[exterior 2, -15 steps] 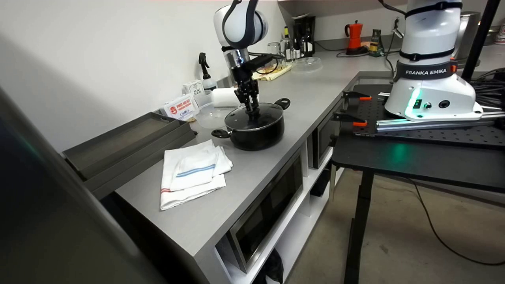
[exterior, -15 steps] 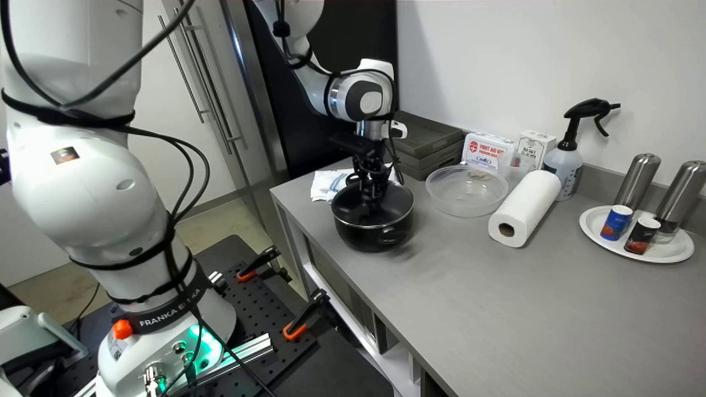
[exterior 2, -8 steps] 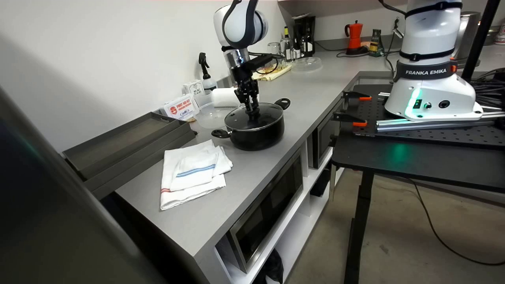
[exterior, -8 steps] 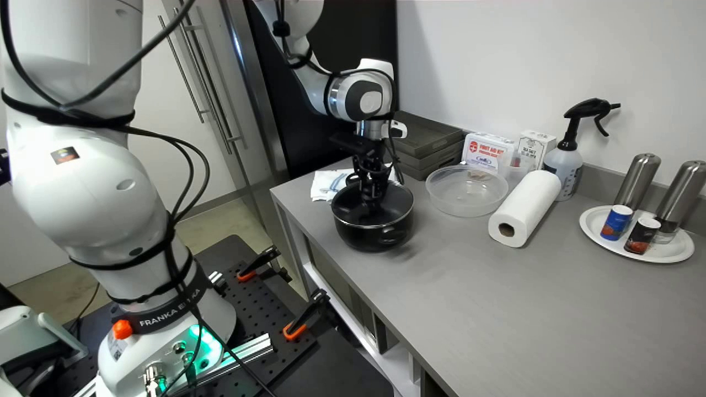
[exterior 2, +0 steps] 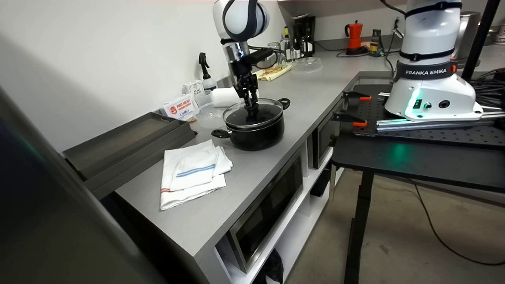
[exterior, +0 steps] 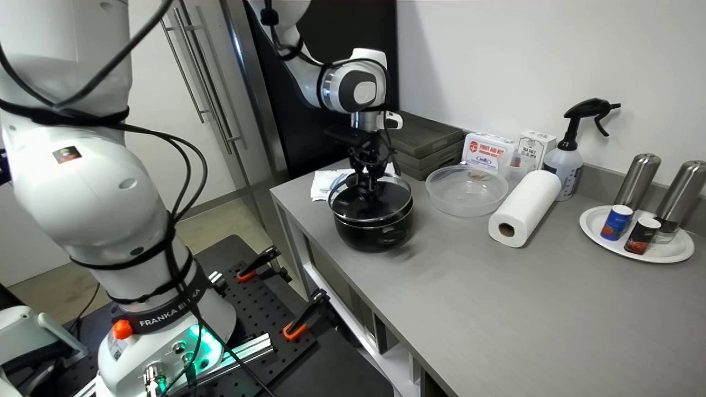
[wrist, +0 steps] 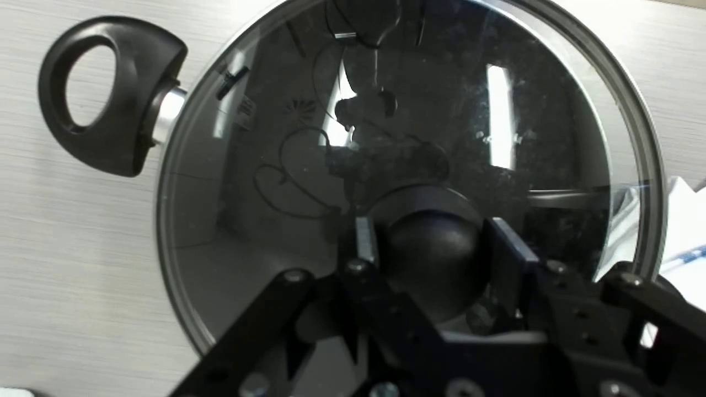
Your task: Pick up the lid and put it on the counter
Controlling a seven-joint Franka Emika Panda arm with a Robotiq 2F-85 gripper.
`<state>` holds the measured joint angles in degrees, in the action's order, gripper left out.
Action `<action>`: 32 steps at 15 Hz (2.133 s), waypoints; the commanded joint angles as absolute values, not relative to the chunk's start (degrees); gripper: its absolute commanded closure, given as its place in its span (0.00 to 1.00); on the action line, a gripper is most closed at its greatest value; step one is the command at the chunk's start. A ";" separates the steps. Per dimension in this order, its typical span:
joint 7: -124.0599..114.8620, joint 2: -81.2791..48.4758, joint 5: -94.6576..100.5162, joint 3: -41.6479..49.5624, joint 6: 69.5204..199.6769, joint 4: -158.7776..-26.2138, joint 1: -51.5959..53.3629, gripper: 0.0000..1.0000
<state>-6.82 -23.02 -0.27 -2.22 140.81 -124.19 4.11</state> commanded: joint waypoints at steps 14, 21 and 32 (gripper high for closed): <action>-7.58 -12.47 0.31 0.57 135.56 -125.02 1.76 0.75; -7.00 -13.33 -1.52 2.51 132.08 -120.62 -1.75 0.75; -6.52 -16.21 -7.69 5.42 125.12 -112.08 -7.56 0.75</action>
